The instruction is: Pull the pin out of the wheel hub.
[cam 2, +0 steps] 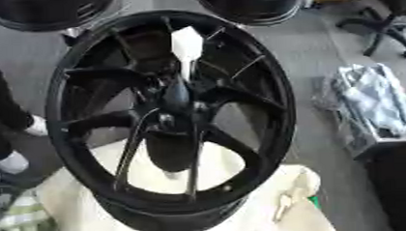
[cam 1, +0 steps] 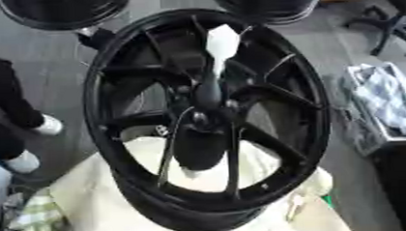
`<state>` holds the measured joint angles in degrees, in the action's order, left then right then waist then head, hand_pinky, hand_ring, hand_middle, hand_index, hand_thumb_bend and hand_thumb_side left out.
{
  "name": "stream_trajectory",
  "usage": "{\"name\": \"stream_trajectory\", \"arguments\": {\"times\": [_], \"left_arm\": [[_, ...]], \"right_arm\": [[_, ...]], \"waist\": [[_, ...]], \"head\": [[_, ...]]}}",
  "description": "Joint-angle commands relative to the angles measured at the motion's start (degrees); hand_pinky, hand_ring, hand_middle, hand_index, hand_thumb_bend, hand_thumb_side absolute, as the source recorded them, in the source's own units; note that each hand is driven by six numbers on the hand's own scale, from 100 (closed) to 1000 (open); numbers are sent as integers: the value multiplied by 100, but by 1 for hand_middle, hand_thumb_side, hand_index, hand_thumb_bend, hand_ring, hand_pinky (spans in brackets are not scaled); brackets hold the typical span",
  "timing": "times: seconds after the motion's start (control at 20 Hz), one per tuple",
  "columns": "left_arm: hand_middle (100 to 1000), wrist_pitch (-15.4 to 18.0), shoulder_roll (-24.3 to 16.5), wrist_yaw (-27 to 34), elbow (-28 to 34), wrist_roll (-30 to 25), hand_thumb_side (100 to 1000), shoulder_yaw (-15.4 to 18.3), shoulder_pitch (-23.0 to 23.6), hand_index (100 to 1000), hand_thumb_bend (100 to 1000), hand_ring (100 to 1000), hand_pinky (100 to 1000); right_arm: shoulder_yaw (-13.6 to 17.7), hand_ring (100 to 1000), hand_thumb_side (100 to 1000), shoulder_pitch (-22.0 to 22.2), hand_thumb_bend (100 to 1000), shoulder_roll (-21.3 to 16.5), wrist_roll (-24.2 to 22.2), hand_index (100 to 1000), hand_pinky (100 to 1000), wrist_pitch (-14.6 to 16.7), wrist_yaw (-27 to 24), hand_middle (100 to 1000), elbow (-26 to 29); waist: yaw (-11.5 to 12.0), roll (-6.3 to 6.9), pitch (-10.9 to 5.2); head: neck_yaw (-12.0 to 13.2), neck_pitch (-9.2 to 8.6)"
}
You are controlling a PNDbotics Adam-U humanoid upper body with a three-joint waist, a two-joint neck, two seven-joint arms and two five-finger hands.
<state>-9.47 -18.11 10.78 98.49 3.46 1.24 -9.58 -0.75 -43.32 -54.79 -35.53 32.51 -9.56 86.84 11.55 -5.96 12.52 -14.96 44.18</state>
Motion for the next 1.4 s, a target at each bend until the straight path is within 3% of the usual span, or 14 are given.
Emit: {"name": "stream_trajectory", "arguments": {"times": [0.05,0.5,0.75,1.05,1.4], "left_arm": [[604,16,-88,-26,66,2,900,48,-22,735,100,618,725],[604,37,-74,-48,73,-16,894,42,-25,735,100,617,725],[605,33,-72,-43,73,16,891,52,-38,737,100,617,724],[605,14,-67,-33,68,96,895,61,-39,737,100,616,724],[603,-1,-61,-29,75,105,897,52,-29,735,100,615,723]], "right_arm": [[87,757,289,-61,296,-258,-579,771,776,571,-8,685,45],[18,762,321,-84,330,-206,-688,778,781,623,28,693,55],[-282,777,421,-140,399,-49,-1045,799,795,932,308,716,89],[-511,783,483,-324,435,250,-1568,806,801,1324,844,723,-268],[-737,788,537,-472,460,553,-1643,813,807,1668,1466,727,-766]], "waist": [[-9,42,-109],[-13,57,-122],[35,55,-122],[74,42,-126],[62,12,-153]], "head": [[-22,-6],[-78,-6],[-134,-6],[-145,-6],[-118,-6]]}}
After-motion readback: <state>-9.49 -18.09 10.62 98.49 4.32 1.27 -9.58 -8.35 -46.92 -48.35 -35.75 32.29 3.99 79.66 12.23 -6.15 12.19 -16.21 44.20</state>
